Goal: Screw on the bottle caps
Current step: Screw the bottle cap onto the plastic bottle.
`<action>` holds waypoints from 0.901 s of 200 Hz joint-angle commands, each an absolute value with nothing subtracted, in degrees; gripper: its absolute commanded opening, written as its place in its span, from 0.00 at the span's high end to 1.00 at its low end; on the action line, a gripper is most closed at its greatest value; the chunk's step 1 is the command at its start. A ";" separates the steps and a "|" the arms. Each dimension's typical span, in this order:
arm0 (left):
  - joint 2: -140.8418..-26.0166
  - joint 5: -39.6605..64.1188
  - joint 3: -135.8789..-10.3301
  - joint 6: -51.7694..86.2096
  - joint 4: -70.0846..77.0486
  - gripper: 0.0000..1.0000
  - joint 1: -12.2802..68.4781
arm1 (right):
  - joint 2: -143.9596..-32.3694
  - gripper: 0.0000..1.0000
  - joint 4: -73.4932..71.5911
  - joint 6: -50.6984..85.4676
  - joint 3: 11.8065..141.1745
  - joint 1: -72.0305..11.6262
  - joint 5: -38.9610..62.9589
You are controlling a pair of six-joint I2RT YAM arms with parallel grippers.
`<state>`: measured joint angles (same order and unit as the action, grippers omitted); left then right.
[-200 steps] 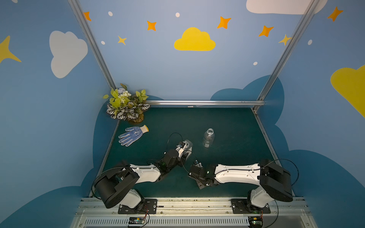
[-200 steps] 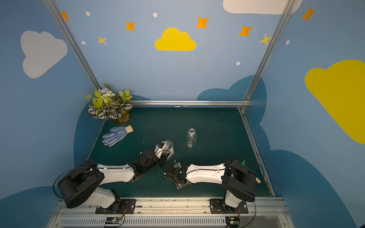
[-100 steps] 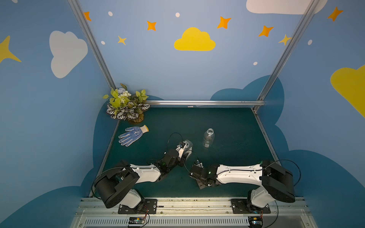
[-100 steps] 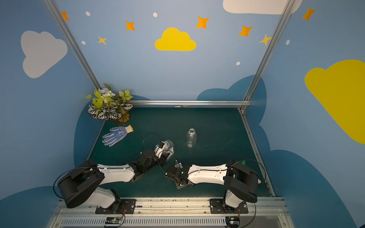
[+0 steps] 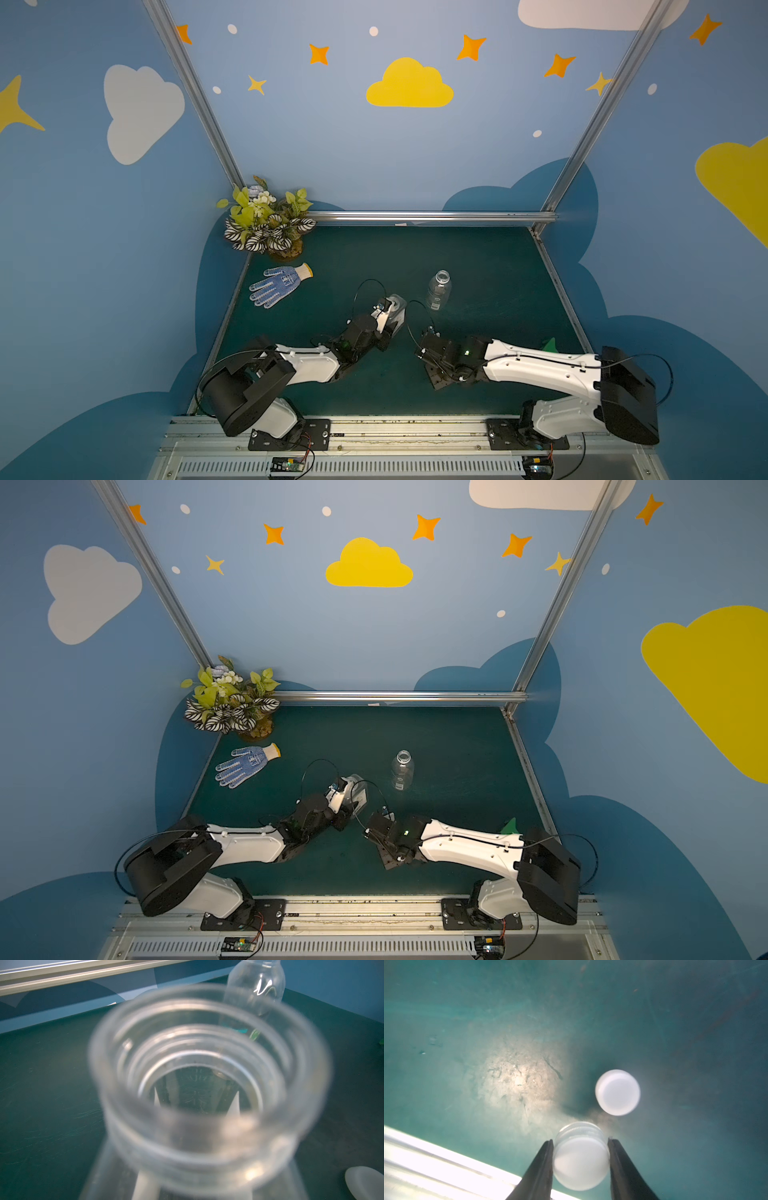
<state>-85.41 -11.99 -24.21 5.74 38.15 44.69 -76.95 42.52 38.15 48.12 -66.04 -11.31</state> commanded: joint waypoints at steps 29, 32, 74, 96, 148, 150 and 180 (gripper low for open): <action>-87.24 -3.60 -22.03 3.84 34.95 0.62 46.64 | -69.18 0.63 51.83 30.90 54.08 -59.81 -9.77; -87.34 -3.34 -22.06 3.65 35.10 0.62 46.78 | -68.85 0.63 52.20 30.59 54.40 -59.42 -9.76; -88.81 -0.20 -22.77 0.97 36.30 0.62 49.36 | -65.02 0.63 54.66 29.36 60.31 -55.74 -13.95; -89.27 0.23 -23.38 -0.54 35.88 0.62 50.74 | -64.85 0.62 55.47 26.05 65.56 -53.07 -12.59; -89.91 2.80 -23.71 -1.24 36.15 0.58 51.35 | -72.01 0.63 57.01 20.66 76.98 -49.57 -10.26; -89.98 2.88 -23.77 -1.23 36.15 0.57 51.33 | -72.32 0.63 57.01 20.57 77.27 -49.50 -10.17; -90.87 3.68 -23.71 -1.32 37.50 0.49 51.40 | -75.11 0.63 56.50 19.45 79.57 -48.46 -8.95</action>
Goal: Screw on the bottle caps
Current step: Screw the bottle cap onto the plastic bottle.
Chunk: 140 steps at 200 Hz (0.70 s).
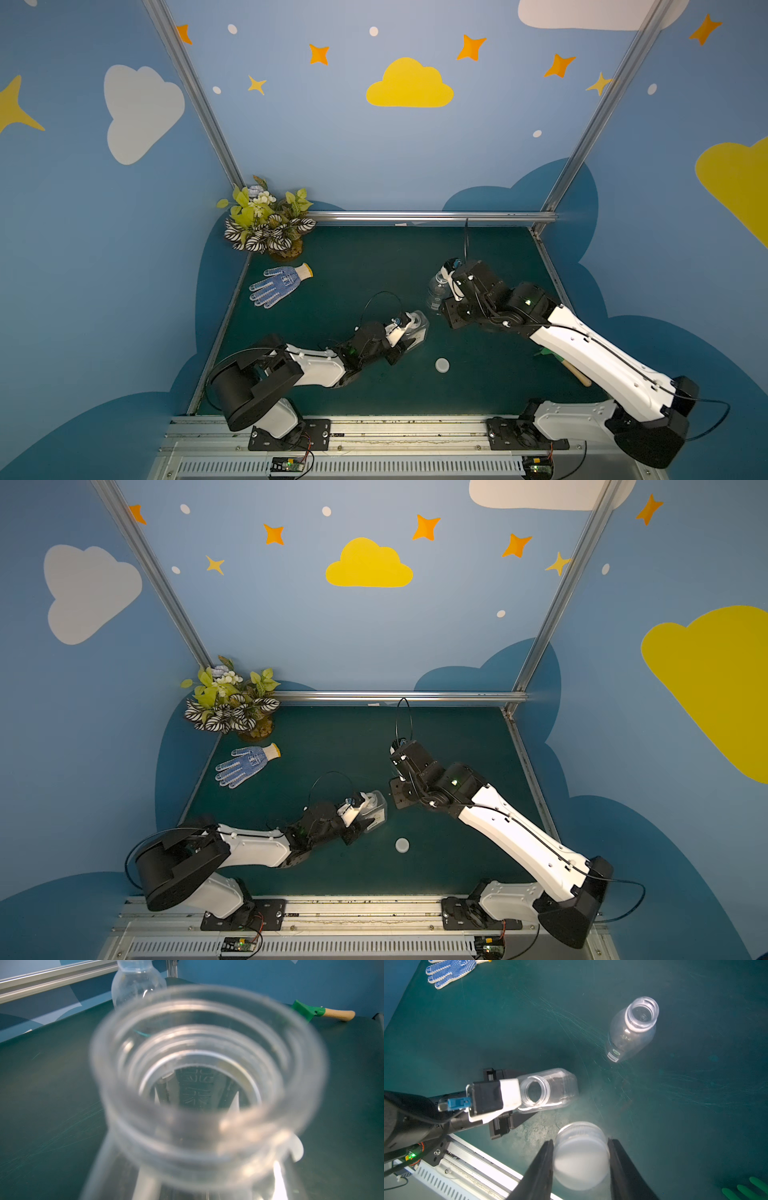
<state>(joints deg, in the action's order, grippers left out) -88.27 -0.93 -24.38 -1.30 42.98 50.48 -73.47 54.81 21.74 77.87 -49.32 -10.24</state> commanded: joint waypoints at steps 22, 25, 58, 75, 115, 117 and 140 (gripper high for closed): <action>-90.29 3.82 -23.08 -1.41 38.85 0.47 51.50 | -75.59 0.63 56.12 19.22 79.55 -47.84 -8.06; -90.15 3.71 -22.94 -1.44 39.05 0.46 51.44 | -75.60 0.63 56.08 19.23 79.50 -47.74 -7.94; -88.88 3.91 -21.62 -1.61 41.40 0.42 51.60 | -75.43 0.63 55.90 18.77 79.56 -46.72 -6.63; -88.68 3.80 -20.31 -1.09 44.13 0.38 51.68 | -75.50 0.63 56.02 18.43 79.70 -46.19 -6.00; -90.41 3.03 -16.74 -0.15 53.65 0.32 52.33 | -75.81 0.63 57.57 17.76 81.07 -45.52 -5.20; -90.48 3.06 -16.60 -0.13 54.10 0.32 52.30 | -75.82 0.63 57.68 17.71 81.11 -45.53 -5.19; -91.42 3.39 -15.65 0.06 59.17 0.31 52.38 | -76.11 0.63 58.86 17.32 82.32 -45.44 -5.16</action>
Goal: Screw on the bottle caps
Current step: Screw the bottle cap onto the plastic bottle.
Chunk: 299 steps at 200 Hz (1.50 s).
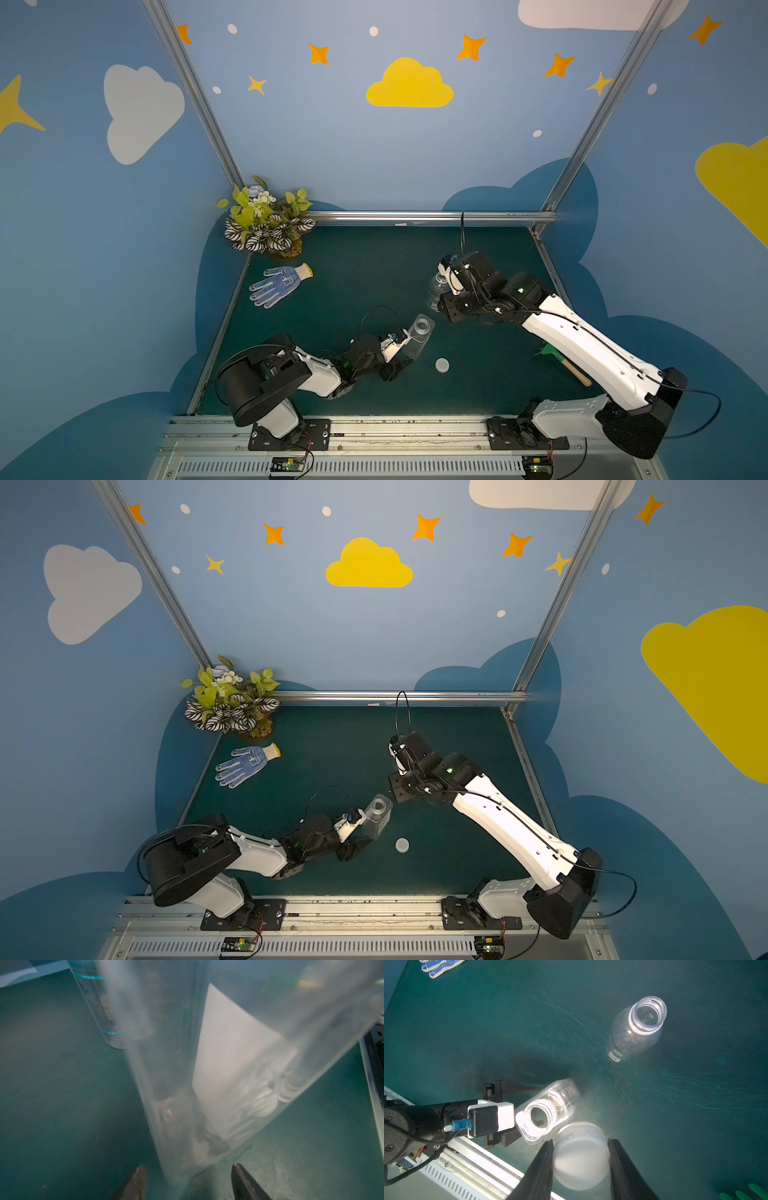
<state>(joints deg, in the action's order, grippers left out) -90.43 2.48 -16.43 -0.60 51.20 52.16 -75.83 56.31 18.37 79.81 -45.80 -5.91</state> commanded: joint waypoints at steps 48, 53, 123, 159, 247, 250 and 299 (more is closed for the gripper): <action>-98.50 2.54 -13.31 1.73 75.52 0.27 53.64 | -76.73 0.64 60.03 17.30 82.97 -45.32 -5.10; -99.69 1.67 -13.15 1.75 77.46 0.27 53.99 | -76.75 0.64 60.03 17.31 82.88 -45.30 -5.05; -106.28 -9.56 -18.22 -0.60 80.16 0.29 59.13 | -76.39 0.64 61.58 17.44 82.97 -45.30 -5.41; -107.17 -12.61 -20.04 -0.93 80.20 0.27 59.48 | -75.72 0.64 61.78 17.42 82.26 -45.32 -5.87; -110.87 -22.43 -22.29 0.62 80.16 0.31 59.68 | -75.24 0.64 62.06 17.23 82.39 -45.13 -5.98; -110.87 -22.71 -22.44 0.62 80.17 0.31 59.63 | -75.36 0.64 62.10 17.22 82.41 -45.15 -5.98; -111.79 -22.94 -23.16 0.41 80.16 0.36 57.87 | -75.76 0.64 62.48 17.05 83.00 -45.16 -5.98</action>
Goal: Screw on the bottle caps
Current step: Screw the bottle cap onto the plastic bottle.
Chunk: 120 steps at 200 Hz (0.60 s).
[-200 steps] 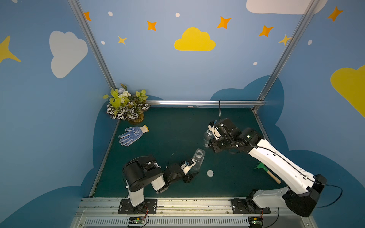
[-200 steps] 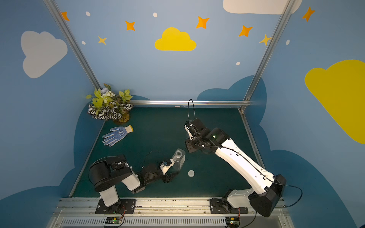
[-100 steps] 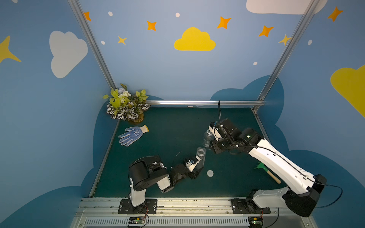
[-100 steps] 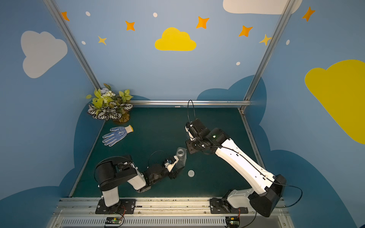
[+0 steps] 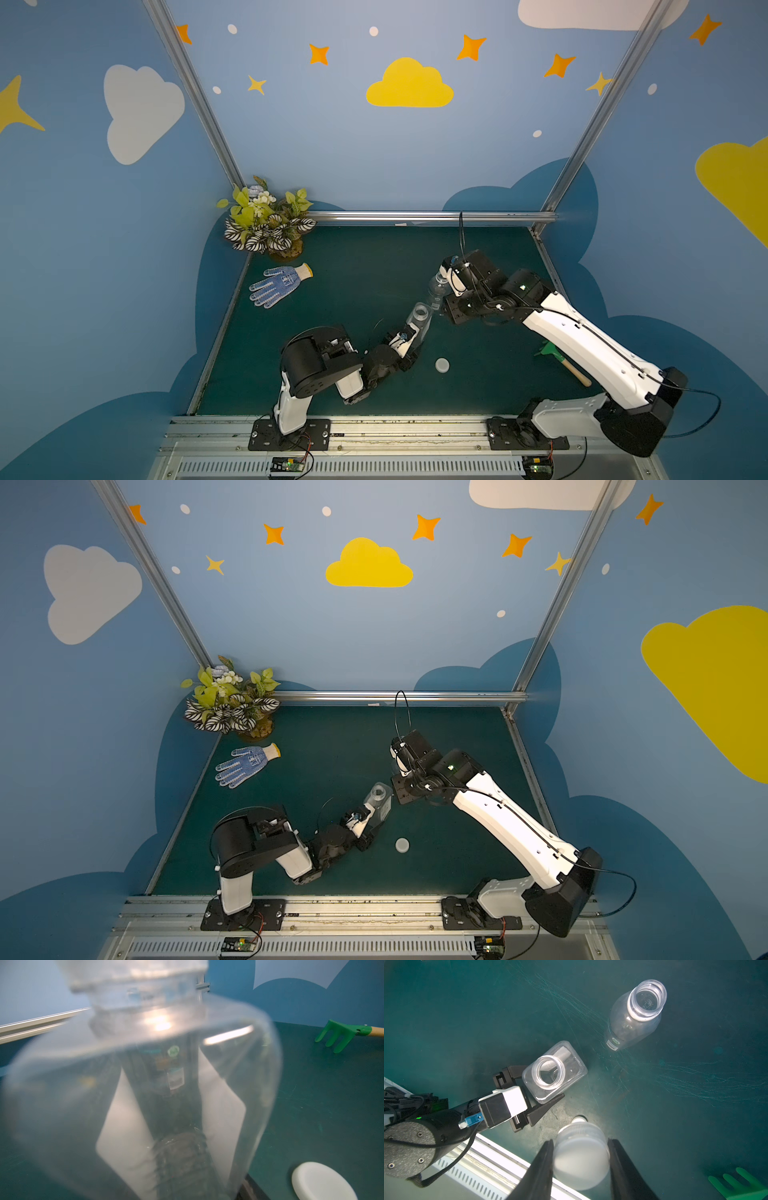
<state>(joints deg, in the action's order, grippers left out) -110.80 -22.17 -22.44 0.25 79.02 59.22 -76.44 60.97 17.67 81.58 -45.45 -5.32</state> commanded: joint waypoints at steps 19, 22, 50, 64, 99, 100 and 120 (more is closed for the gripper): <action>-111.97 -20.19 -23.22 0.86 80.18 0.36 56.35 | -76.29 0.64 62.66 16.88 83.49 -45.10 -5.98; -112.03 -19.90 -23.24 0.94 80.16 0.36 56.14 | -76.33 0.64 62.70 16.74 83.57 -45.17 -5.98; -112.09 -15.72 -23.71 1.32 80.16 0.36 53.99 | -76.90 0.64 62.86 16.48 84.13 -45.12 -6.05; -112.06 -13.33 -23.90 1.31 80.21 0.37 52.90 | -77.23 0.64 62.92 16.34 84.39 -45.11 -5.80; -111.81 -5.80 -23.96 2.80 80.29 0.37 49.42 | -77.87 0.64 63.31 15.76 85.00 -45.09 -5.24; -111.80 -5.54 -23.98 2.81 80.27 0.37 49.28 | -77.87 0.64 63.34 15.74 84.99 -45.09 -5.21; -112.04 -1.41 -23.99 3.23 80.24 0.40 47.63 | -78.45 0.64 63.34 15.04 85.52 -45.15 -4.35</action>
